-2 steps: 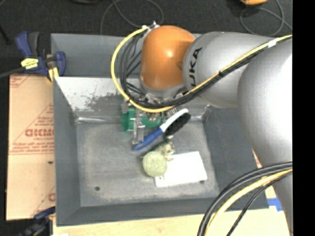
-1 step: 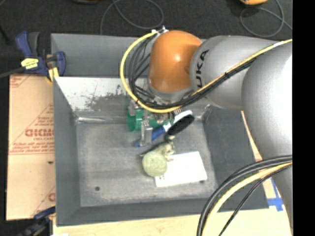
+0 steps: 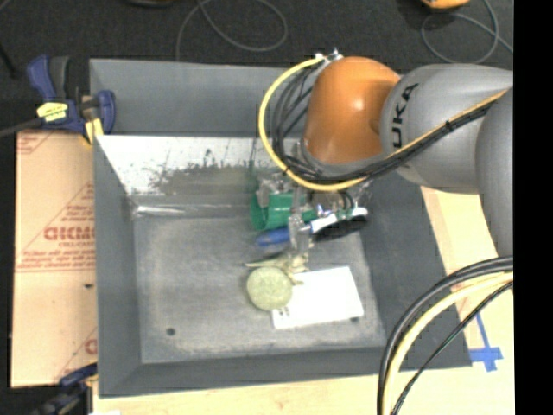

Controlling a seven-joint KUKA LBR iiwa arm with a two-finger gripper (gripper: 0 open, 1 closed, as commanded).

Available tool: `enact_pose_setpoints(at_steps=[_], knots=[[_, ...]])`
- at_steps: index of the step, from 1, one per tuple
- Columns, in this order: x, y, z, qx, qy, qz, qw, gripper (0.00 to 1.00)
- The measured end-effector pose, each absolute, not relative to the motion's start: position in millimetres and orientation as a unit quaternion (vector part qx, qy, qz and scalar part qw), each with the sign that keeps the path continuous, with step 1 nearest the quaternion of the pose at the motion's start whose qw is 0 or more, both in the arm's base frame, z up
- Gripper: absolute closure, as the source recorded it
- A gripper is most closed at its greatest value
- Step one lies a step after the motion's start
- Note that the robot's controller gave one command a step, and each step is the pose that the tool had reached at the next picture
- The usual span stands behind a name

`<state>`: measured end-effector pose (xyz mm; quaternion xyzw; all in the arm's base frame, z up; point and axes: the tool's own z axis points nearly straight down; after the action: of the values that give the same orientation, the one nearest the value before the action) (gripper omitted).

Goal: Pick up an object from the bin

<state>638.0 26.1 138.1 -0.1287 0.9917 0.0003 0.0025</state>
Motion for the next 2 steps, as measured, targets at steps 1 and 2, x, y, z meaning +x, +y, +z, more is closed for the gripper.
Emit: enact_pose_setpoints(at_steps=[1, 2], knots=[[656.1, 20, 92, -0.197, 0.980, 0.001, 0.015, 0.00], [656.5, -23, 81, -0.316, 0.949, 0.009, 0.015, 1.00]])
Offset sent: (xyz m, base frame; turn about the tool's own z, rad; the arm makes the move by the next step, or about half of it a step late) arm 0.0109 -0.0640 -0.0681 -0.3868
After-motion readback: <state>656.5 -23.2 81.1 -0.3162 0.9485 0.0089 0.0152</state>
